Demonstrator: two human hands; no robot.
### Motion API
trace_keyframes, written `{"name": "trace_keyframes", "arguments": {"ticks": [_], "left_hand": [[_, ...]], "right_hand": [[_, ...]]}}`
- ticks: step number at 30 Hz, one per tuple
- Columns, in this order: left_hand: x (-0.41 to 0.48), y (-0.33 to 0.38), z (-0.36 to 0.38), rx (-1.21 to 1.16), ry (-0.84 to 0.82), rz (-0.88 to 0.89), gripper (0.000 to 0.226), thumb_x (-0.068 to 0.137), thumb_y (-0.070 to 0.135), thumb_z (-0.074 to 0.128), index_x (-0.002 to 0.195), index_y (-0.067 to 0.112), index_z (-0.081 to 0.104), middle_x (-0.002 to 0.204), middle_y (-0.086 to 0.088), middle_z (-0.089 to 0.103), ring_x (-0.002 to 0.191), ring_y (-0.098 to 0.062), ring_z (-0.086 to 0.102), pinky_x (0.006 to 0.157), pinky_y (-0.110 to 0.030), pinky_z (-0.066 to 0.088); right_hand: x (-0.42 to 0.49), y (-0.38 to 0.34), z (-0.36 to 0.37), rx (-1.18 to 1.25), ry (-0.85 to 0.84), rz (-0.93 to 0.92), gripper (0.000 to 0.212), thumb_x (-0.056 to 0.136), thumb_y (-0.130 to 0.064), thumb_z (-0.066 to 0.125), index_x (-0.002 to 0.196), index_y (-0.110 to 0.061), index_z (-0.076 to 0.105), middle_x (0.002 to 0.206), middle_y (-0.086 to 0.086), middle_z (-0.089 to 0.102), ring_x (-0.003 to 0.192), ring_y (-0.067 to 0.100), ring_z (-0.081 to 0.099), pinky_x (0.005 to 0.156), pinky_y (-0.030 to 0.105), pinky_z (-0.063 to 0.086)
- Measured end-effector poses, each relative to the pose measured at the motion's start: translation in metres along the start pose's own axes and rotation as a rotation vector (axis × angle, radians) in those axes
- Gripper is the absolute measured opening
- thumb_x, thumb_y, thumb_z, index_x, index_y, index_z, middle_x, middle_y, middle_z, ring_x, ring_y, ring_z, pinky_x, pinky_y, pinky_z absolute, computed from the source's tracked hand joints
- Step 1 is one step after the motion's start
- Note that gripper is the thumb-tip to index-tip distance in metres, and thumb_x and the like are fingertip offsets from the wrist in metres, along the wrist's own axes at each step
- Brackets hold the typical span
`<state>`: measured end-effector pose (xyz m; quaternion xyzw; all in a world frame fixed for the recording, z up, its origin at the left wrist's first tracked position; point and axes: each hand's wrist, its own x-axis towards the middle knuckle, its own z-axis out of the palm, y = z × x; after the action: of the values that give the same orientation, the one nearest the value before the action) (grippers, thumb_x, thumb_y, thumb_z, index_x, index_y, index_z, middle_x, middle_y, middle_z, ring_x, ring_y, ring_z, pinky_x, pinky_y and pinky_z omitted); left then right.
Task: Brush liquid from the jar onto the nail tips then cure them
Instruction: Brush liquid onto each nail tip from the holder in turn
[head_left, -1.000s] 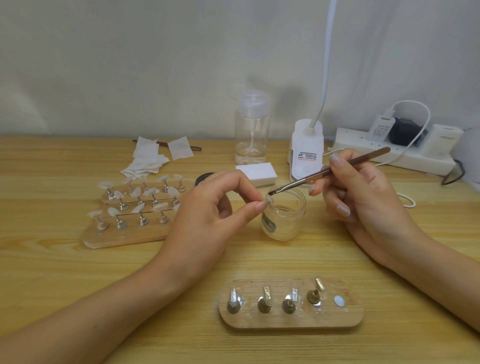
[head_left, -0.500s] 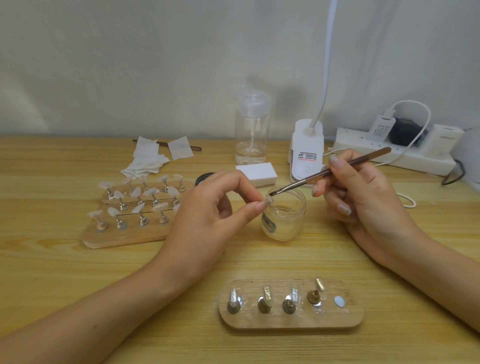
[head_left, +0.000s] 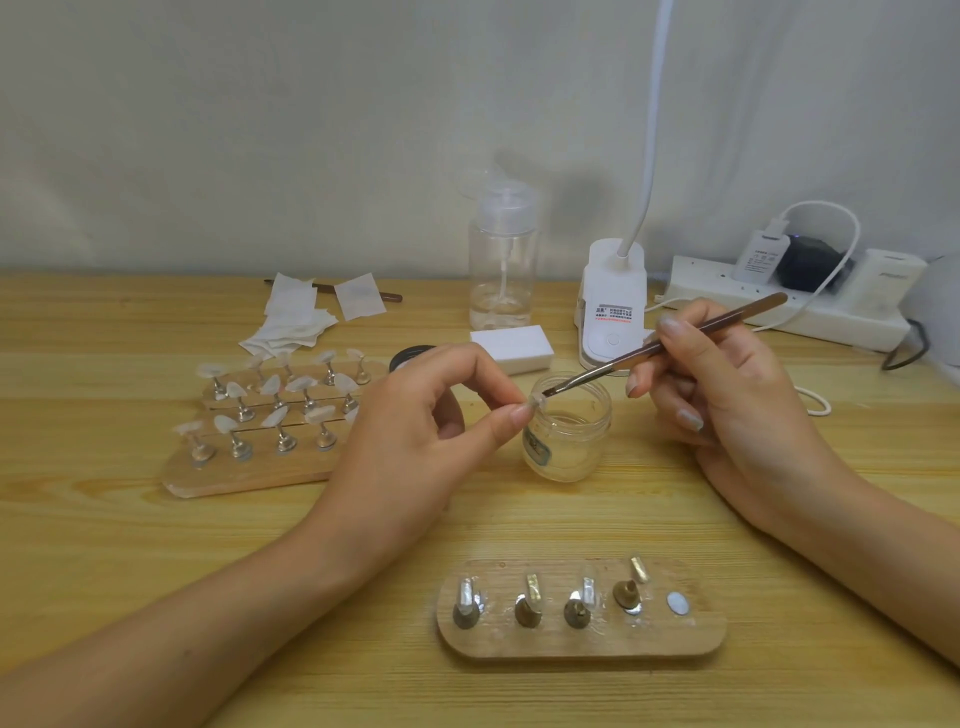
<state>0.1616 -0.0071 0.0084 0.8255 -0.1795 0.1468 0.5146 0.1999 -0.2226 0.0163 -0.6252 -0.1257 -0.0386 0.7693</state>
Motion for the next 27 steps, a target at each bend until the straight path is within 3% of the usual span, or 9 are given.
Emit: {"name": "trace_keyframes", "arguments": {"ticks": [3,7,9,12,17,21,27], "left_hand": [[-0.0003,0.0008,0.0000,-0.015,-0.013,-0.019,0.011,0.086,0.026,0.073,0.077,0.027,0.066,0.065,0.027,0.059,0.050,-0.005,0.042,0.054,-0.011,0.039],[-0.0003,0.0013,-0.0001,-0.048,-0.014,-0.038,0.009,0.085,0.027,0.073,0.078,0.024,0.067,0.073,0.019,0.065,0.056,-0.027,0.048,0.052,-0.018,0.040],[-0.0005,0.0018,0.0000,-0.058,-0.019,-0.042,0.009,0.084,0.028,0.073,0.079,0.023,0.067,0.074,0.018,0.065,0.059,-0.030,0.049,0.051,-0.020,0.040],[-0.0008,0.0019,0.0001,-0.069,-0.025,-0.050,0.010,0.086,0.025,0.074,0.078,0.024,0.066,0.075,0.019,0.065,0.060,-0.031,0.049,0.050,-0.022,0.040],[-0.0007,0.0009,0.0001,-0.065,-0.026,-0.056,0.010,0.086,0.024,0.074,0.079,0.023,0.067,0.074,0.018,0.066,0.058,-0.029,0.049,0.049,-0.023,0.041],[-0.0009,0.0006,0.0000,-0.056,-0.028,-0.053,0.009,0.085,0.025,0.073,0.079,0.023,0.066,0.076,0.018,0.066,0.060,-0.030,0.050,0.048,-0.022,0.041],[-0.0004,-0.0010,0.0003,-0.050,-0.031,-0.044,0.010,0.087,0.025,0.073,0.079,0.024,0.066,0.078,0.017,0.067,0.061,-0.030,0.051,0.051,-0.022,0.041]], "right_hand": [[-0.0016,-0.0021,0.0013,0.012,-0.048,-0.034,0.021,0.086,-0.034,0.055,0.080,-0.017,0.045,0.065,0.005,0.066,0.039,0.007,0.034,0.041,0.018,0.023],[-0.0007,-0.0006,0.0017,-0.013,-0.012,-0.008,0.020,0.084,-0.032,0.056,0.081,-0.016,0.045,0.064,0.007,0.065,0.038,0.008,0.033,0.040,0.020,0.019],[-0.0006,-0.0009,0.0005,0.013,0.003,-0.012,0.018,0.084,-0.032,0.057,0.079,-0.018,0.046,0.063,0.007,0.065,0.038,0.007,0.033,0.039,0.016,0.021],[-0.0025,-0.0021,0.0018,0.020,-0.070,-0.060,0.021,0.088,-0.034,0.060,0.077,-0.020,0.048,0.066,0.008,0.066,0.038,0.008,0.033,0.040,0.015,0.028],[-0.0013,-0.0017,0.0009,0.017,0.001,-0.047,0.017,0.086,-0.028,0.055,0.080,-0.016,0.045,0.060,0.008,0.063,0.036,0.008,0.030,0.038,0.015,0.025],[-0.0032,-0.0027,0.0034,0.000,-0.069,-0.093,0.019,0.090,-0.029,0.055,0.080,-0.016,0.045,0.065,0.009,0.066,0.039,0.008,0.033,0.039,0.014,0.029],[-0.0028,-0.0033,0.0021,0.007,-0.018,-0.072,0.016,0.088,-0.027,0.053,0.080,-0.016,0.044,0.061,0.006,0.063,0.039,0.007,0.032,0.039,0.015,0.027]]}}
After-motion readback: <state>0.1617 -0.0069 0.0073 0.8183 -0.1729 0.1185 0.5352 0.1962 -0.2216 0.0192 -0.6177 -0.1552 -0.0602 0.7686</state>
